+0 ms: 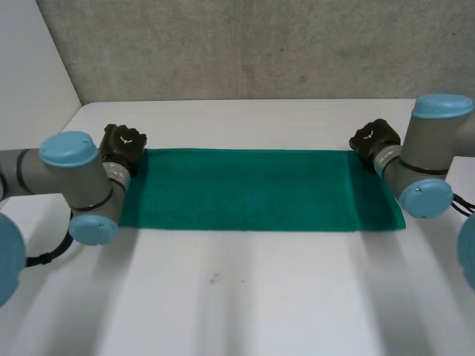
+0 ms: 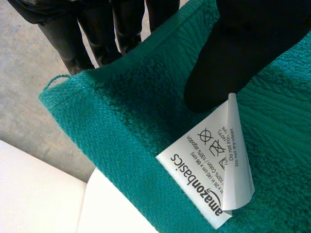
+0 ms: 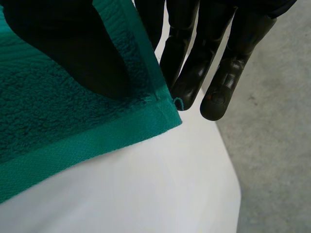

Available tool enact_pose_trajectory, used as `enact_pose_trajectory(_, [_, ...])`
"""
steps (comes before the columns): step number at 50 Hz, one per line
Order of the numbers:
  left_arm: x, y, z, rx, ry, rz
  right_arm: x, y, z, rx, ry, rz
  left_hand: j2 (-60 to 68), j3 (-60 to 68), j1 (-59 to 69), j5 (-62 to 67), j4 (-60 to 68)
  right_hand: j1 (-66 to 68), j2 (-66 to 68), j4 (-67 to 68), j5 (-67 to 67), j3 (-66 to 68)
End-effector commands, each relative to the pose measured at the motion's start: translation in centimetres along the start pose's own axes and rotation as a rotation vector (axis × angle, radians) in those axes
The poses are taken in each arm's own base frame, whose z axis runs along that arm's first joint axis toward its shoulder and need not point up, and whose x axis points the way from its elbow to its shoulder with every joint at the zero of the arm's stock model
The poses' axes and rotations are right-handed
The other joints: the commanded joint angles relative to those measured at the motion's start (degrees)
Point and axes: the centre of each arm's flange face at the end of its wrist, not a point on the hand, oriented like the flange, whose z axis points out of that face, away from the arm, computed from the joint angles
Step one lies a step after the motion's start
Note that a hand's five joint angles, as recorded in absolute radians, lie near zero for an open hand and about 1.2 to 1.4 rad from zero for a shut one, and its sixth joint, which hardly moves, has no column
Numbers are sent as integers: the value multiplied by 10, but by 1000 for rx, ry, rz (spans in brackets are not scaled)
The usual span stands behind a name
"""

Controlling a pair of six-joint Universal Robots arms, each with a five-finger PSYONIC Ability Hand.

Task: Fold the towel.

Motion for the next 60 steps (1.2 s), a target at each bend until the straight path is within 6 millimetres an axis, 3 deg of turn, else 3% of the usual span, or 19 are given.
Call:
enact_pose_trajectory(1, [14, 8, 14, 69, 12, 1, -15, 4, 22, 28, 68, -5, -587, -585, -557, -553, -584, -462, -574, -583, -568, -580])
enact_pose_trajectory(2, [15, 7, 13, 84, 19, 3, -15, 4, 22, 28, 68, -5, -545, -543, -515, -511, -542, -462, -574, -583, -568, -580])
enact_pose_trajectory(7, [10, -10, 10, 182, -6, 3, -22, 6, 20, -3, 68, 29, -587, -585, -557, -553, -584, -462, -574, -583, -568, -580])
enact_pose_trajectory(11, [1, -21, 3, 202, -33, 0, -1, -11, 2, 24, 80, 162, -587, -585, -557, -553, -584, -462, -574, -583, -568, -580])
enact_pose_trajectory(12, [-2, -25, -2, 201, -37, -2, 10, -16, -8, 35, 79, 222, -587, -585, -557, -553, -584, -462, -574, -583, -568, -580])
enact_pose_trajectory(14, [-7, -28, -8, 196, -42, -2, 14, -21, -19, 47, 60, 271, -587, -585, -557, -553, -584, -462, -574, -583, -568, -580])
enact_pose_trajectory(21, [-18, -37, -43, 158, -37, -18, 14, -33, -70, 60, -65, 397, -587, -585, -557, -553, -584, -462, -574, -583, -568, -580])
enact_pose_trajectory(23, [-20, -38, -51, 151, -31, -27, 10, -29, -78, 44, -94, 408, -587, -585, -557, -553, -584, -462, -574, -583, -568, -580])
enact_pose_trajectory(27, [-23, -41, -70, 139, -19, -70, 4, 0, -92, -73, -152, 456, -587, -585, -557, -553, -584, -462, -574, -583, -568, -580])
enact_pose_trajectory(37, [-23, -41, -90, 120, 4, -136, -5, 33, -94, -184, -185, 496, -587, -585, -557, -553, -584, -394, -506, -515, -500, -512])
enact_pose_trajectory(38, [-23, -41, -90, 120, 4, -136, -8, 45, -89, -210, -186, 506, -587, -585, -557, -553, -584, -341, -452, -462, -447, -458])
enact_pose_trajectory(41, [-19, -41, -92, 120, 13, -136, -10, 53, -84, -218, -178, 511, -587, -585, -557, -553, -584, -236, -348, -357, -342, -354])
enact_pose_trajectory(42, [-19, -41, -92, 119, 13, -134, -8, 58, -80, -214, -160, 511, -587, -585, -557, -553, -584, -93, -204, -214, -199, -210])
enact_pose_trajectory(43, [-18, -41, -93, 119, 16, -136, -8, 58, -80, -214, -160, 511, -587, -585, -557, -553, -584, -91, -203, -212, -197, -209])
enact_pose_trajectory(45, [-18, -40, -93, 117, 16, -136, 1, 65, -75, -210, -118, 512, -587, -585, -557, -553, -584, 236, 124, 115, 130, 118])
enact_pose_trajectory(50, [-18, -41, -95, 118, 18, -136, 32, 89, -70, -264, 41, 472, -587, -585, -557, -553, -584, 238, 126, 117, 132, 120])
enact_pose_trajectory(53, [-20, -43, -96, 121, 14, -138, 56, 89, -72, -250, 142, 419, -587, -585, -557, -553, -584, 238, 126, 117, 132, 120])
enact_pose_trajectory(55, [-23, -47, -98, 134, 8, -138, 78, 92, -77, -262, 209, 324, -587, -585, -557, -553, -584, 238, 126, 117, 132, 120])
enact_pose_trajectory(60, [-29, -53, -102, 150, -4, -139, 99, 98, -78, -293, 239, 107, -587, -585, -557, -553, -584, 238, 126, 117, 132, 120])
